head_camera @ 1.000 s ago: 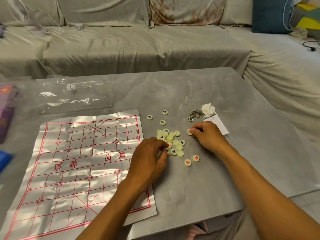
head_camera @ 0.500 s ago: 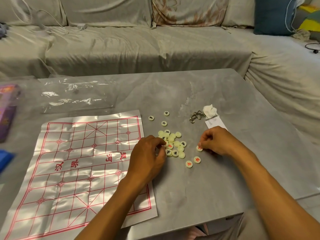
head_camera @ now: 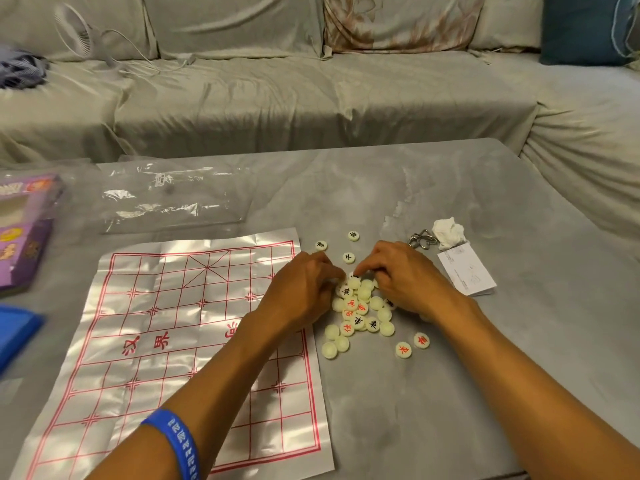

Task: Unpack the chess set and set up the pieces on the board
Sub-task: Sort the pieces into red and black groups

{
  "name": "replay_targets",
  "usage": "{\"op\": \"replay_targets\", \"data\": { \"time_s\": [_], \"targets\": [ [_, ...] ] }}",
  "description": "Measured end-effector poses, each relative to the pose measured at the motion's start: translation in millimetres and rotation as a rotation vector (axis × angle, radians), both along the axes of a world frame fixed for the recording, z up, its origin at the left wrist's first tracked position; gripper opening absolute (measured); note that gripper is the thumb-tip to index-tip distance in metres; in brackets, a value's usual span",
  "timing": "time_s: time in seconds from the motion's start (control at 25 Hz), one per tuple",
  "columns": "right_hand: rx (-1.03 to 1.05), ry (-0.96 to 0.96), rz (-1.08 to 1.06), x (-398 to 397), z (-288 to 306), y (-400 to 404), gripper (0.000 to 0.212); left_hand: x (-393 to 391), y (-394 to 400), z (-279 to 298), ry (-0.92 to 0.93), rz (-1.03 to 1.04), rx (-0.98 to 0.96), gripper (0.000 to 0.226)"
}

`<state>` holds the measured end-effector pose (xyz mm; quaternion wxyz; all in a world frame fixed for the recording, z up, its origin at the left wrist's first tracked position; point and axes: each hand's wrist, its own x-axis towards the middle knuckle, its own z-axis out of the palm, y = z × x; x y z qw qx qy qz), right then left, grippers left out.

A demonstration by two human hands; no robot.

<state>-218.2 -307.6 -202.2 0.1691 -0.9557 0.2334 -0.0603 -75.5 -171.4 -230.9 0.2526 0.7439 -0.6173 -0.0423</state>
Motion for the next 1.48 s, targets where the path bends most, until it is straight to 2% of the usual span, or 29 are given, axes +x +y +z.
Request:
{"op": "replay_targets", "data": {
  "time_s": [0.24, 0.32, 0.44, 0.64, 0.76, 1.0, 1.12, 1.32, 1.48],
  "targets": [
    [-0.177, 0.144, -0.091, 1, -11, 6, 0.044, -3, -1, -7, 0.049, 0.061, -0.006, 0.024],
    [-0.126, 0.103, -0.113, 1, -12, 9, 0.048, -1, -5, -3, 0.087, 0.091, 0.020, 0.026],
    [0.004, -0.069, -0.085, -1, -7, 14, 0.042, 1, -13, 1, 0.156, 0.173, 0.029, 0.023],
    [0.073, -0.131, -0.147, -11, -1, 11, 0.034, 2, -18, 6, 0.387, 0.345, 0.031, 0.023],
    [0.106, -0.138, -0.184, -12, 0, 9, 0.032, 4, -17, 10, 0.461, 0.363, 0.077, 0.025],
    [0.152, -0.116, -0.218, -11, -2, 6, 0.032, 3, -16, 8, 0.428, 0.364, 0.091, 0.024],
    [0.166, -0.093, -0.223, -10, -4, 5, 0.031, 3, -15, 3, 0.294, 0.349, 0.097, 0.022],
    [0.154, -0.105, -0.180, -9, -7, 16, 0.021, 3, -30, 8, 0.240, 0.435, 0.009, 0.021],
    [0.063, -0.102, -0.151, 8, -13, 17, 0.027, -11, -15, 11, 0.225, 0.402, -0.054, 0.022]
  ]
}}
